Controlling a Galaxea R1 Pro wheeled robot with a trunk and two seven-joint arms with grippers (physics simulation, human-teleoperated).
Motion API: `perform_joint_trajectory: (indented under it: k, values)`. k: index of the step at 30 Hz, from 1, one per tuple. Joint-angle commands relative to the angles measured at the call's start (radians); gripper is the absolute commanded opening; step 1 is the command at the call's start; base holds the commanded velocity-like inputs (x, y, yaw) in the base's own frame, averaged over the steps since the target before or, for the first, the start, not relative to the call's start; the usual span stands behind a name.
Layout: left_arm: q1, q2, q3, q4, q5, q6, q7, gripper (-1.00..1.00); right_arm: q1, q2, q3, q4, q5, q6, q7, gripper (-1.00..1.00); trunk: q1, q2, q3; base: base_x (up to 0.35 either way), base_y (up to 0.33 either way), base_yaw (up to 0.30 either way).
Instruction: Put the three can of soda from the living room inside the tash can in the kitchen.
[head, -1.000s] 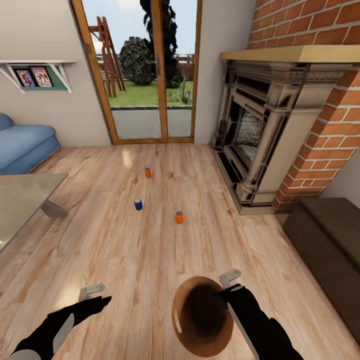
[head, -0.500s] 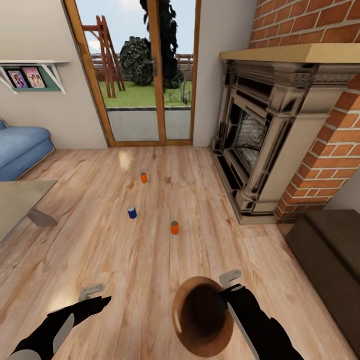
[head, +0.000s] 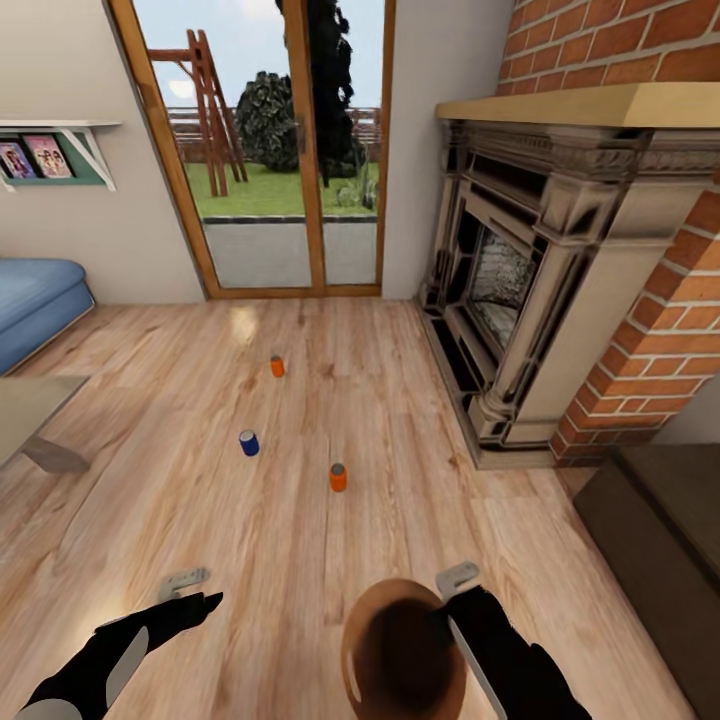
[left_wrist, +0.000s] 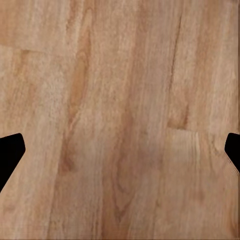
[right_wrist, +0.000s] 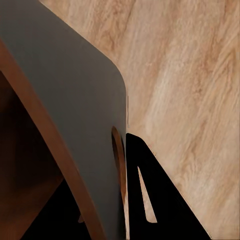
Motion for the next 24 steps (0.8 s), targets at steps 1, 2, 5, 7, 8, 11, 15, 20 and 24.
perform_joint_trajectory:
  k: [1, 2, 5, 7, 8, 11, 15, 20, 24]
  values:
    - [0.0, 0.0, 0.0, 0.0, 0.0, 0.0, 0.0, 1.0, -0.005, 0.002, -0.001, 0.01, -0.01, -0.001, 0.004, -1.0, 0.0, 0.0, 0.0, 0.25, -0.041, 0.0]
    - [0.0, 0.0, 0.0, 0.0, 0.0, 0.0, 0.0, 1.0, -0.013, 0.004, -0.002, 0.029, -0.01, -0.001, 0.005, -1.0, 0.0, 0.0, 0.0, 0.241, -0.026, 0.0]
    - [0.0, 0.0, 0.0, 0.0, 0.0, 0.0, 0.001, 1.0, -0.022, 0.006, -0.003, 0.05, -0.01, -0.002, 0.005, -1.0, 0.0, 0.0, 0.0, 0.244, -0.016, 0.0]
    - [0.0, 0.0, -0.001, 0.0, 0.0, 0.0, 0.001, 1.0, -0.026, 0.008, -0.003, 0.059, -0.01, -0.002, 0.004, -1.0, 0.0, 0.0, 0.0, 0.259, -0.006, 0.0]
    - [0.0, 0.0, -0.001, 0.0, 0.0, 0.0, 0.001, 1.0, -0.027, 0.008, -0.003, 0.06, -0.01, -0.002, 0.004, -1.0, 0.0, 0.0, 0.0, 0.263, -0.004, 0.0]
    - [0.0, 0.0, -0.001, 0.0, 0.0, -0.001, 0.001, 1.0, -0.028, 0.009, -0.003, 0.063, -0.009, -0.002, 0.003, -1.0, 0.0, 0.0, 0.0, 0.262, -0.002, -0.031]
    - [0.0, 0.0, 0.0, 0.0, -0.001, 0.0, 0.001, 1.0, -0.029, 0.008, -0.004, 0.065, -0.008, -0.002, 0.003, -1.0, 0.0, 0.0, 0.001, 0.205, 0.002, -0.13]
    - [0.0, 0.0, 0.0, 0.001, 0.0, 0.009, 0.0, 1.0, -0.029, 0.008, -0.005, 0.064, -0.007, -0.002, 0.003, -1.0, 0.0, 0.0, 0.005, 0.231, 0.108, -0.196]
    - [0.0, 0.0, 0.0, 0.002, 0.0, 0.014, 0.0, 1.0, -0.029, 0.008, -0.009, 0.063, -0.007, -0.004, 0.003, -1.0, 0.0, 0.0, 0.008, 0.222, 0.194, -0.215]
